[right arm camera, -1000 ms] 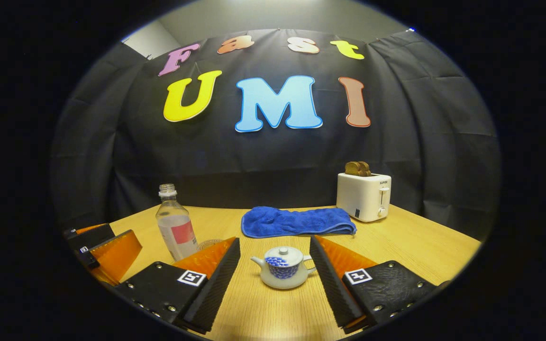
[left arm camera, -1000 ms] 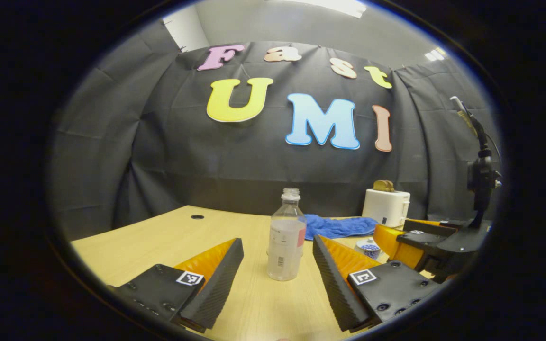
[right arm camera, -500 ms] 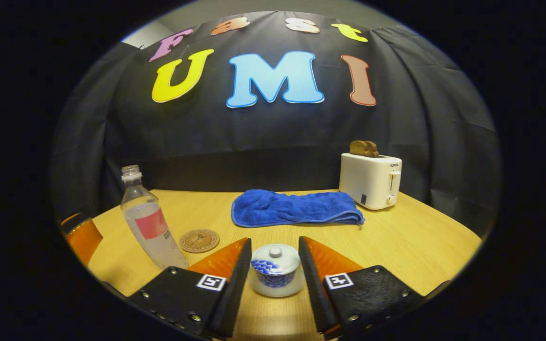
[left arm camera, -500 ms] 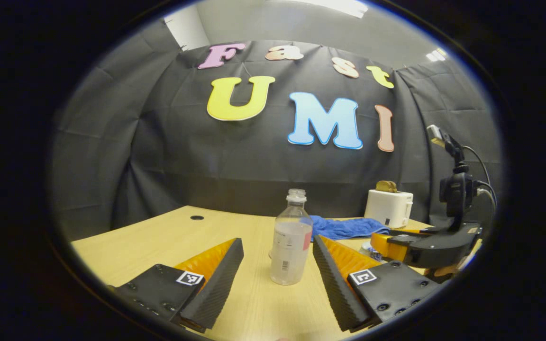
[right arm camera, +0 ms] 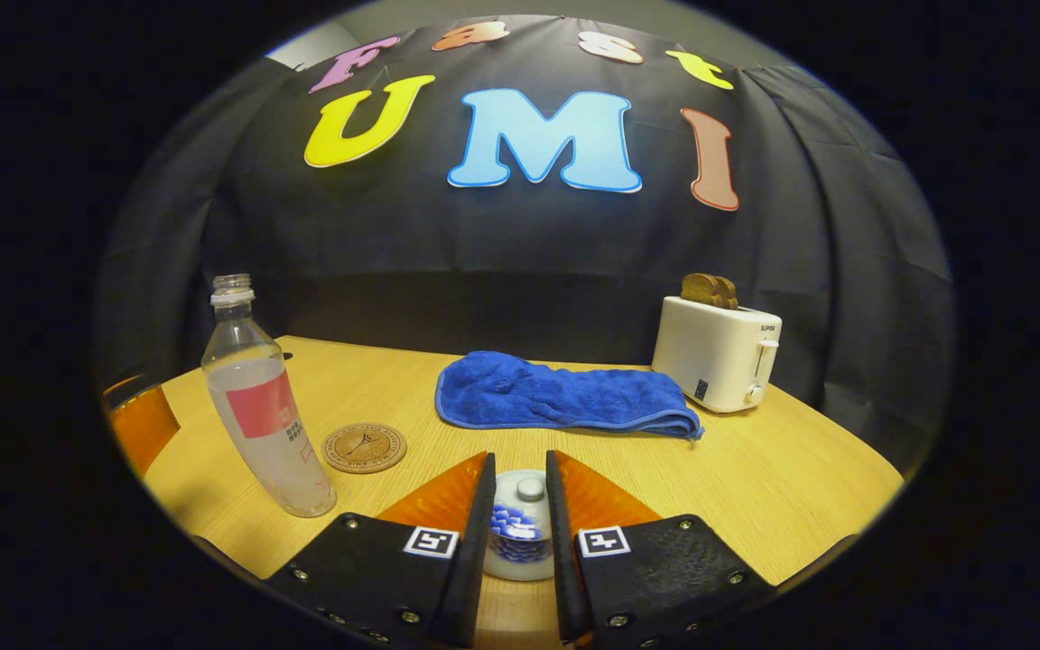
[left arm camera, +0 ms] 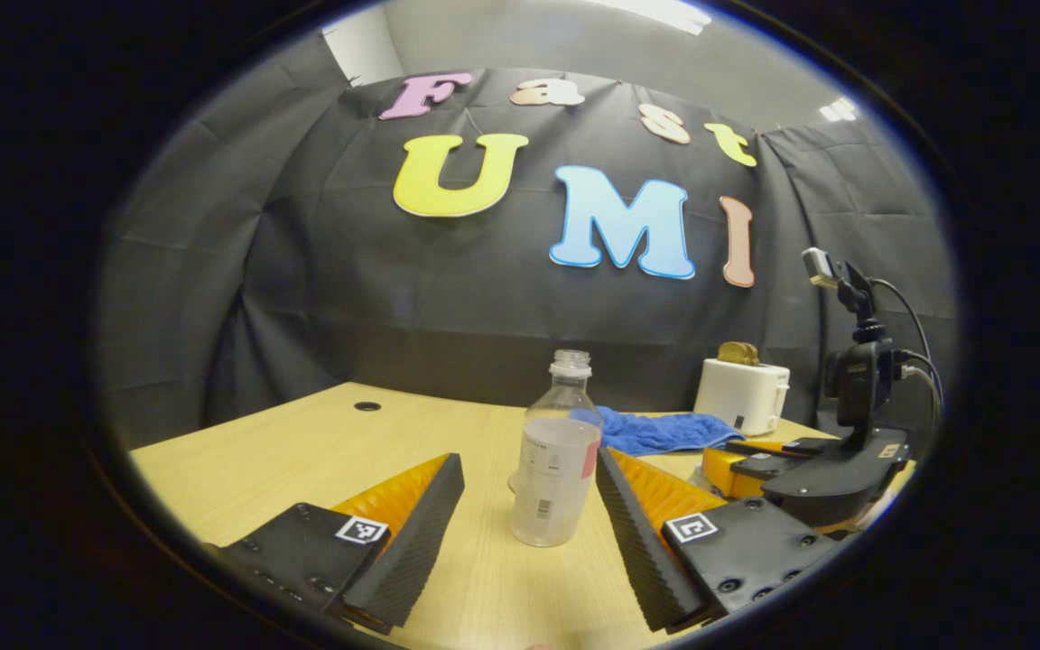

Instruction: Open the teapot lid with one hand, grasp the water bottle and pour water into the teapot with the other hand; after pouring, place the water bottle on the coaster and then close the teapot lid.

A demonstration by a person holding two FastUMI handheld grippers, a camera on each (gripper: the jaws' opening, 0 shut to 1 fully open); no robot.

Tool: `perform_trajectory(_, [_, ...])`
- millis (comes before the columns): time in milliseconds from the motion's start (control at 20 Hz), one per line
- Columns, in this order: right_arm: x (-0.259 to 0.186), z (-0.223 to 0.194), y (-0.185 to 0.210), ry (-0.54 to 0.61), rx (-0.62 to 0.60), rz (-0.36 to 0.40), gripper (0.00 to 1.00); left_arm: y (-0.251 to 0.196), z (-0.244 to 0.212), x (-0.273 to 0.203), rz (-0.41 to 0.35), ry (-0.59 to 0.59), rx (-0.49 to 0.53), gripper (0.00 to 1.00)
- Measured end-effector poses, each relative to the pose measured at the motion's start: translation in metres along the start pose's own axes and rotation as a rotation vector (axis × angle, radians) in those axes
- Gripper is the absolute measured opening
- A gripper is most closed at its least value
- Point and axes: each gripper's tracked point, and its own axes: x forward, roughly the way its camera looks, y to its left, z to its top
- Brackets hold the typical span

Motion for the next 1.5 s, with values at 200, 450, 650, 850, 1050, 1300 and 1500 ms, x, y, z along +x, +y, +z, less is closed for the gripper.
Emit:
perform_trajectory(200, [0.001,-0.001,0.0,0.0,0.017,0.01,0.34,-0.001,0.0,0.003,-0.002,0.003,0.002,1.0])
perform_trajectory(450, [0.001,-0.001,0.0,-0.001,0.01,0.017,0.34,-0.005,-0.002,0.002,-0.007,0.003,0.003,1.0])
perform_trajectory(650, [0.001,-0.005,-0.014,-0.009,0.071,-0.023,0.06,-0.002,-0.002,0.002,-0.002,0.003,0.006,1.0])
perform_trajectory(850, [0.005,0.002,-0.011,-0.011,0.073,-0.016,0.06,0.001,-0.005,0.006,0.003,0.015,0.004,1.0])
perform_trajectory(1050, [0.003,0.005,-0.011,-0.019,0.063,-0.009,0.06,-0.002,-0.009,0.01,-0.013,0.029,-0.003,1.0])
perform_trajectory(1300, [-0.006,0.026,-0.015,-0.071,0.075,-0.007,0.06,-0.009,-0.015,0.025,-0.036,0.05,0.028,1.0])
perform_trajectory(1500, [-0.013,0.045,-0.026,-0.118,0.086,-0.018,0.06,-0.017,-0.022,0.04,-0.058,0.068,0.05,1.0])
